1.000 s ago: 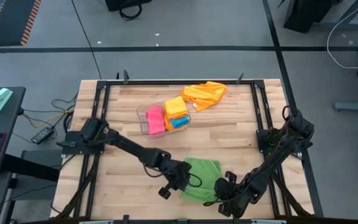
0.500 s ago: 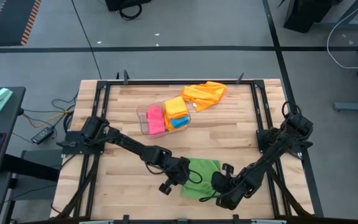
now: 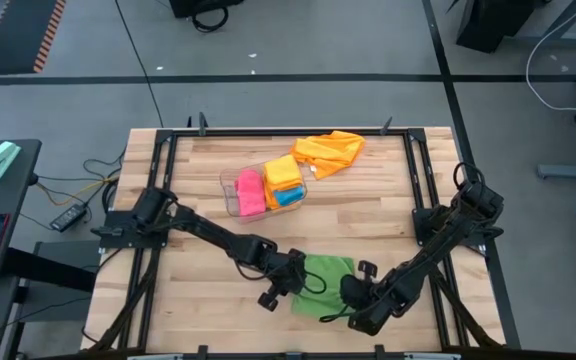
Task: Fold microfiber towels
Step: Fold the green microfiber cloth
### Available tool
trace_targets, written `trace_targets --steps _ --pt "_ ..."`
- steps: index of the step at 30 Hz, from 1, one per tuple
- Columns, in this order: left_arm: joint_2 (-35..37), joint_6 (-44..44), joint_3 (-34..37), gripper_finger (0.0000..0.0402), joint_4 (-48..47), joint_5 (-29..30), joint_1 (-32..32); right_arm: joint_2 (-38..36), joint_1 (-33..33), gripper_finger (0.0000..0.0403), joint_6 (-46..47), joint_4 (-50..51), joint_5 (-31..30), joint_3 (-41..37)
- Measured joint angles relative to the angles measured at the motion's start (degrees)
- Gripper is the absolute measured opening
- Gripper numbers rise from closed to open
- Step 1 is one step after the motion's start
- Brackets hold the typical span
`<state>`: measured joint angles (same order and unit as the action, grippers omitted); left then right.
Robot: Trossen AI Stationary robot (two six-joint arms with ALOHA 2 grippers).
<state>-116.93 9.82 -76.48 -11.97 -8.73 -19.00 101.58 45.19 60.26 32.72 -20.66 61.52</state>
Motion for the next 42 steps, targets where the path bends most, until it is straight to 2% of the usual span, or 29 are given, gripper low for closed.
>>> trace_targets --steps 4,8,14,18,24,31,38,42 --pt "-0.12 -0.55 0.04 0.0064 -0.19 2.22 0.04 0.0 -0.76 0.0097 -0.47 0.82 0.26 0.0" --pt "1.6 -0.6 0.02 0.0102 -1.06 3.97 0.34 -0.36 -1.42 0.0125 -0.19 3.98 3.54 0.0" --pt "4.22 -0.17 -0.11 0.0157 -1.97 4.01 0.3 -3.73 -1.14 0.0138 0.1 6.94 4.39 0.0" --pt "4.63 -0.18 -0.14 0.0175 -0.18 4.02 -0.48 -7.13 -1.16 0.0138 -0.04 9.6 0.22 0.0" --pt "2.31 -4.0 -0.16 0.017 2.75 3.86 -1.54 -6.59 -1.02 0.0139 -4.05 4.92 -6.68 0.0" --pt "0.04 -4.69 -0.11 0.0148 4.46 4.09 -2.05 -0.92 -1.18 0.0139 -7.13 -1.66 -7.63 0.0" --pt "-2.6 -6.14 -0.11 0.0129 2.53 4.17 -2.48 -0.88 -0.35 0.0138 -4.94 -0.6 -9.32 -0.08" --pt "-2.72 -6.2 -0.11 0.0123 1.24 4.15 -2.38 -1.54 -0.03 0.0138 -2.02 -0.22 -9.79 -3.08"
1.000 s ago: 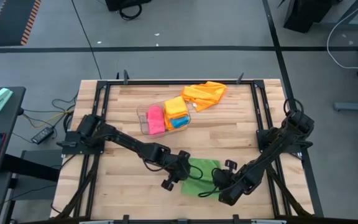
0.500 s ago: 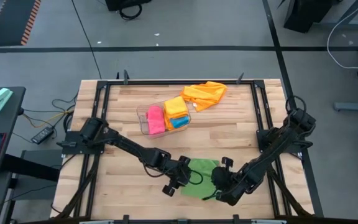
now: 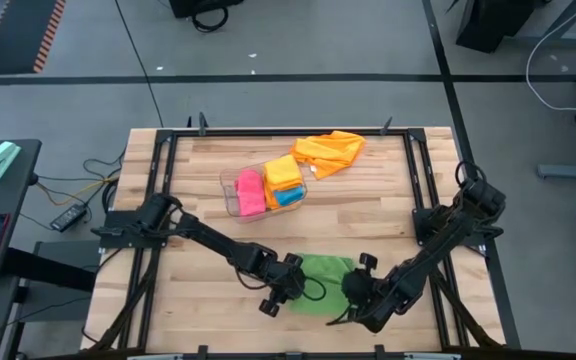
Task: Fold microfiber towels
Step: Fold the green microfiber cloth
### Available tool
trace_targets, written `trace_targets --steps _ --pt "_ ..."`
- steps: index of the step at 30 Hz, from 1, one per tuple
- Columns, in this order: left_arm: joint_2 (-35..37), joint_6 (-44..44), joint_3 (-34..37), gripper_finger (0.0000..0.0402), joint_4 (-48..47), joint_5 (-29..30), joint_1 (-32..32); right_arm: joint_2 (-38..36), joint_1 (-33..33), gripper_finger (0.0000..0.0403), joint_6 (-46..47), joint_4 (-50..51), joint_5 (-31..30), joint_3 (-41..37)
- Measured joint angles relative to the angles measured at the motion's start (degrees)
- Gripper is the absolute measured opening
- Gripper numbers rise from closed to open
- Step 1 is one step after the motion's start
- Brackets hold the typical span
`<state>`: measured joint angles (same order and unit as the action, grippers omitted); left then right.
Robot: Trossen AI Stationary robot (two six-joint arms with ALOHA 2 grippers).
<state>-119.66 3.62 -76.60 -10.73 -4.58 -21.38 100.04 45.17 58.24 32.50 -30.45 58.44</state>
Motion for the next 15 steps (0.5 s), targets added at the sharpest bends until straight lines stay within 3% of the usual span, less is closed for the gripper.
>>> trace_targets --steps 9,15 --pt "5.76 -0.74 0.0 0.0129 -1.33 0.4 0.55 -5.74 -2.68 0.0139 5.2 2.34 0.65 -4.81" --pt "6.88 -6.32 0.07 0.0162 -1.33 3.68 5.94 -10.55 -7.36 0.0161 5.62 1.06 3.38 -10.6"
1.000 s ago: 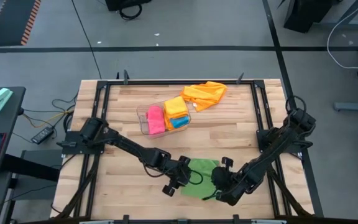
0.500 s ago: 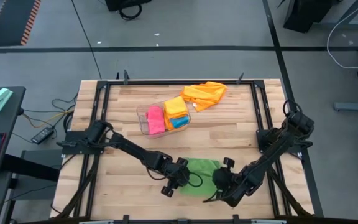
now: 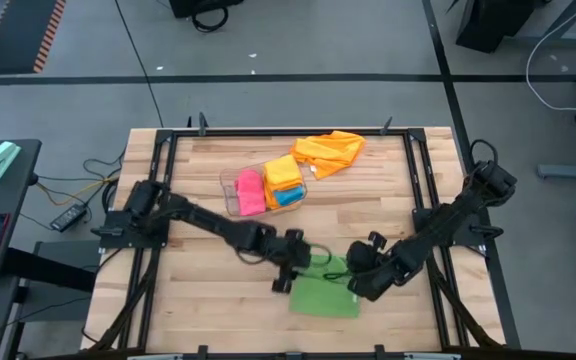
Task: Fold microfiber towels
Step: Fold the green microfiber cloth
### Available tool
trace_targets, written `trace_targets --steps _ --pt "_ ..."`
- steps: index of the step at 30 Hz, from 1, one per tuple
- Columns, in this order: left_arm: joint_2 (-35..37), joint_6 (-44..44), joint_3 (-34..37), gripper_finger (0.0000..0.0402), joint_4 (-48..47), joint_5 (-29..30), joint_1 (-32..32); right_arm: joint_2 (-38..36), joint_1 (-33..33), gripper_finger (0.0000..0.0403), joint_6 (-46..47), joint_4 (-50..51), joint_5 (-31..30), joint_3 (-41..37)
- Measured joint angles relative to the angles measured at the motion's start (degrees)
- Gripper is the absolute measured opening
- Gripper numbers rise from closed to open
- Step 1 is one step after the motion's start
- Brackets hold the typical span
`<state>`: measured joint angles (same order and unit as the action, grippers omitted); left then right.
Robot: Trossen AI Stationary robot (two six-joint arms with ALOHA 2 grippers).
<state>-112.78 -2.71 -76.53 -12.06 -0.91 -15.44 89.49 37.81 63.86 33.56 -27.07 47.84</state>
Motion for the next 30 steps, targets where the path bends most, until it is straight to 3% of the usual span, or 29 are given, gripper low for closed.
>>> trace_targets --steps 9,16,23,30 --pt "-3.07 -5.54 0.17 0.0221 -0.86 -4.71 5.94 -2.06 -4.59 0.0222 -0.07 -12.91 7.42 -9.73" --pt "-5.81 -6.0 0.18 0.0209 -1.97 -4.96 6.67 -1.81 -5.92 0.0216 -1.87 -16.51 7.97 -11.85" --pt "-7.41 -3.06 0.04 0.0156 -0.68 -4.17 5.71 -0.49 -5.64 0.0159 -2.81 -18.21 7.27 -11.87" --pt "-6.62 2.29 0.0 0.0027 -1.94 -0.76 4.39 0.75 -5.65 0.0046 -2.98 -18.79 5.62 -11.81"
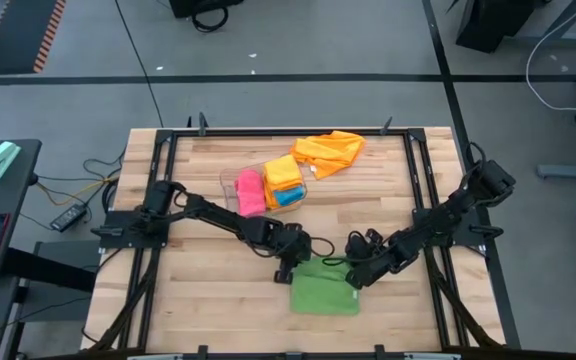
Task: Fold microfiber towels
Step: Fold the green microfiber cloth
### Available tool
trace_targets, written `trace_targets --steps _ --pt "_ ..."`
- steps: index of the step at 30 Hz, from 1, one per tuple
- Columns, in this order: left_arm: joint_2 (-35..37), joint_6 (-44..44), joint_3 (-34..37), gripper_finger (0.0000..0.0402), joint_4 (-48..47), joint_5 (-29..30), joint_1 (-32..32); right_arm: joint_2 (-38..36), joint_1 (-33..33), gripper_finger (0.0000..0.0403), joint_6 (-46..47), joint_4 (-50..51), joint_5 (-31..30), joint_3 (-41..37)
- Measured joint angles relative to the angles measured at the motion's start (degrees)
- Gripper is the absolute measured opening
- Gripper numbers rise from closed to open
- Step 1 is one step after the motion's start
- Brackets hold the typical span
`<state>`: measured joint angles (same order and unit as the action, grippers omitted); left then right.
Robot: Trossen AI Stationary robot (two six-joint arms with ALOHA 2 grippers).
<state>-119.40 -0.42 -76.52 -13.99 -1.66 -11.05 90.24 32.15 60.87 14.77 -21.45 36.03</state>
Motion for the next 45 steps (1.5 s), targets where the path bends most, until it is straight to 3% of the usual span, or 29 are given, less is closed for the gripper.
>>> trace_targets --steps 4,14,24,33,45 --pt "1.85 2.96 0.1 0.002 -0.96 0.13 0.38 -1.45 -0.03 0.0008 -1.89 -0.18 1.6 -0.04" --pt "7.45 9.29 0.08 0.0013 -3.27 1.63 2.51 -5.17 -0.21 0.0005 -8.2 11.99 -3.76 5.43" --pt "9.27 13.55 0.03 0.0048 -4.48 1.58 0.76 -5.67 0.37 0.0005 -18.96 18.49 -7.44 12.25" --pt "9.69 11.66 -0.01 0.0021 -3.44 1.62 -1.99 -5.39 6.66 0.0004 -20.38 18.8 -7.21 13.7" --pt "8.31 8.27 -0.02 0.0037 2.09 1.63 -7.96 0.58 12.05 0.0006 -21.02 10.02 -5.42 13.7"
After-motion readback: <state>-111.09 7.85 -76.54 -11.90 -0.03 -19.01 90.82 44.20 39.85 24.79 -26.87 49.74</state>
